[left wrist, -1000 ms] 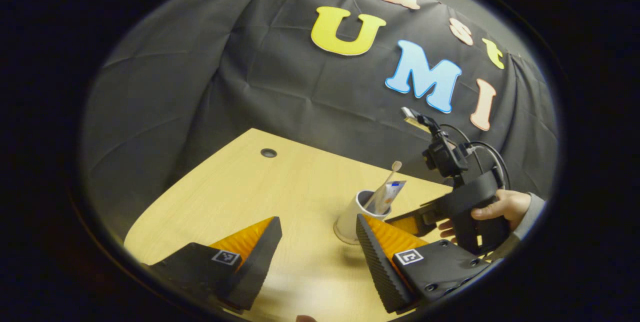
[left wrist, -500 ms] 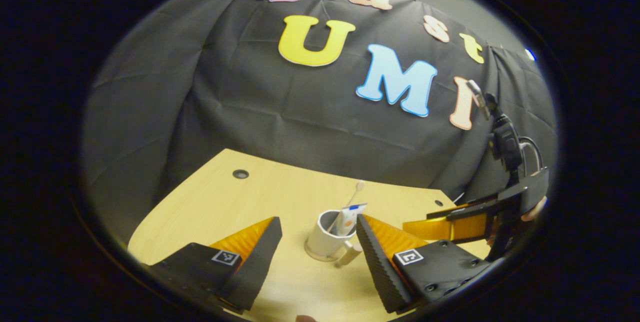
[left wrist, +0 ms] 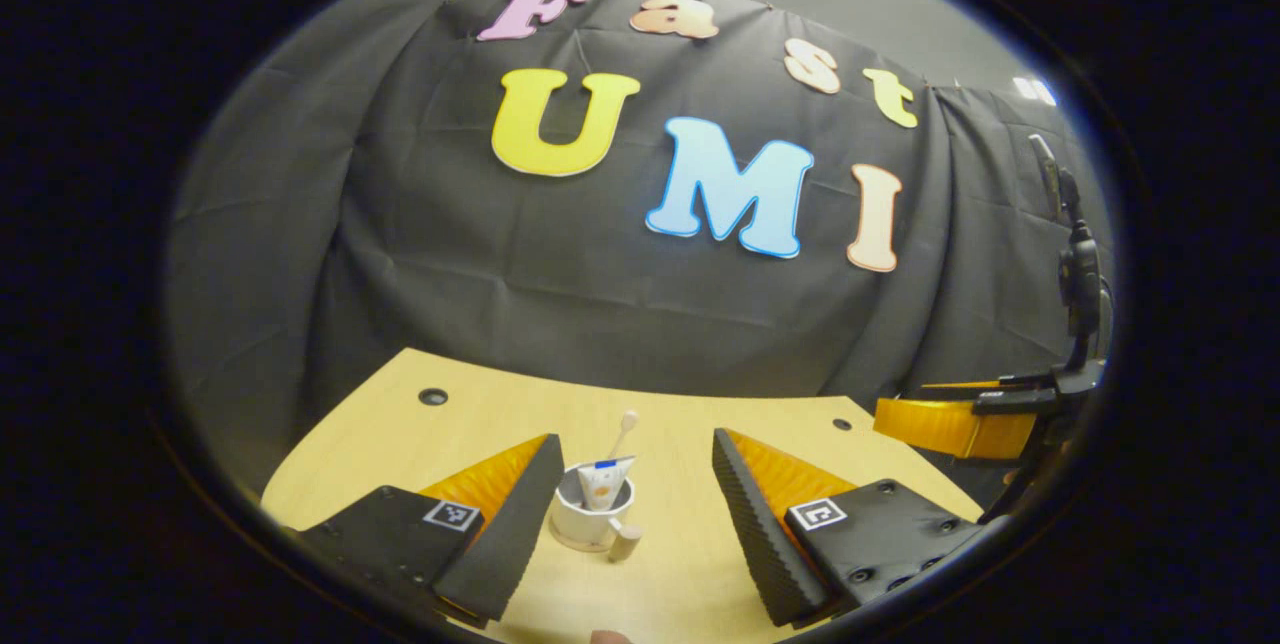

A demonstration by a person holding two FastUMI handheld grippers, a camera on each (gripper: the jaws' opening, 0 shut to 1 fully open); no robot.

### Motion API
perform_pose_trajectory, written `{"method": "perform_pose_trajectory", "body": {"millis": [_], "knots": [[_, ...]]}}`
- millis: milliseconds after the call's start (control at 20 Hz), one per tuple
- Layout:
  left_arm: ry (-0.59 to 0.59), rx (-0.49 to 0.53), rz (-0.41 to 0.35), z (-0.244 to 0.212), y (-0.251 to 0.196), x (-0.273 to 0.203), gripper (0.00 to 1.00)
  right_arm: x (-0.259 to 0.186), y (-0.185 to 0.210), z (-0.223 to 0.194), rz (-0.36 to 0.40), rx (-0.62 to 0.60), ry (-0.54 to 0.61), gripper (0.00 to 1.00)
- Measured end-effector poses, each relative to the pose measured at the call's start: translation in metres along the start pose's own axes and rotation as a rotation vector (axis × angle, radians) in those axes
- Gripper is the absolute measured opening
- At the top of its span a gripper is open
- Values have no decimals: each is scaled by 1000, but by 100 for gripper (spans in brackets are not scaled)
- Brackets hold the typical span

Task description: Put the toothbrush and toothpaste on the desktop into the cup, then pick up the cup and place it on the coaster on the desktop.

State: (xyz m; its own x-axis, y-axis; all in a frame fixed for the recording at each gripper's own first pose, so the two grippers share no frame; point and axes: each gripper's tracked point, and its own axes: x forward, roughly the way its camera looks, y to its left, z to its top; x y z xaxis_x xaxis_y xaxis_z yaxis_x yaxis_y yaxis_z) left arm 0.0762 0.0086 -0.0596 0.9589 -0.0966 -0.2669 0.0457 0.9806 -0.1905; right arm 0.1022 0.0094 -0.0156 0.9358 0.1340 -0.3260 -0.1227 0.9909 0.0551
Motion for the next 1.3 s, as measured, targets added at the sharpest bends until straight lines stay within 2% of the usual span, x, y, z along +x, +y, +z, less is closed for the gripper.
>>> {"method": "perform_pose_trajectory", "body": {"millis": [250, 300, 400, 450, 550, 600, 700, 1100, 1300], "knots": [[-50, 45, 7, 23, -19, -11, 96, -28, -14, 24, -46, -66, -156, 89], [-56, 53, 7, 25, -23, -13, 100, -30, -16, 27, -58, -83, -175, 89], [-71, 62, 5, 29, -30, -19, 96, -37, -18, 32, -72, -118, -205, 88], [-74, 64, 7, 29, -31, -21, 100, -41, -17, 35, -73, -126, -219, 90], [-79, 55, 14, 31, -32, -24, 100, -46, -14, 41, -68, -135, -248, 90], [-79, 51, 19, 31, -31, -25, 96, -47, -13, 42, -67, -142, -257, 90], [-81, 53, 37, 31, -27, -29, 100, -50, -12, 44, -63, -160, -275, 90], [-99, 56, 73, 35, -19, -38, 100, -51, -9, 47, -48, -185, -284, 92], [-106, 67, 73, 38, -21, -39, 99, -52, -14, 48, -58, -181, -281, 90]]}}
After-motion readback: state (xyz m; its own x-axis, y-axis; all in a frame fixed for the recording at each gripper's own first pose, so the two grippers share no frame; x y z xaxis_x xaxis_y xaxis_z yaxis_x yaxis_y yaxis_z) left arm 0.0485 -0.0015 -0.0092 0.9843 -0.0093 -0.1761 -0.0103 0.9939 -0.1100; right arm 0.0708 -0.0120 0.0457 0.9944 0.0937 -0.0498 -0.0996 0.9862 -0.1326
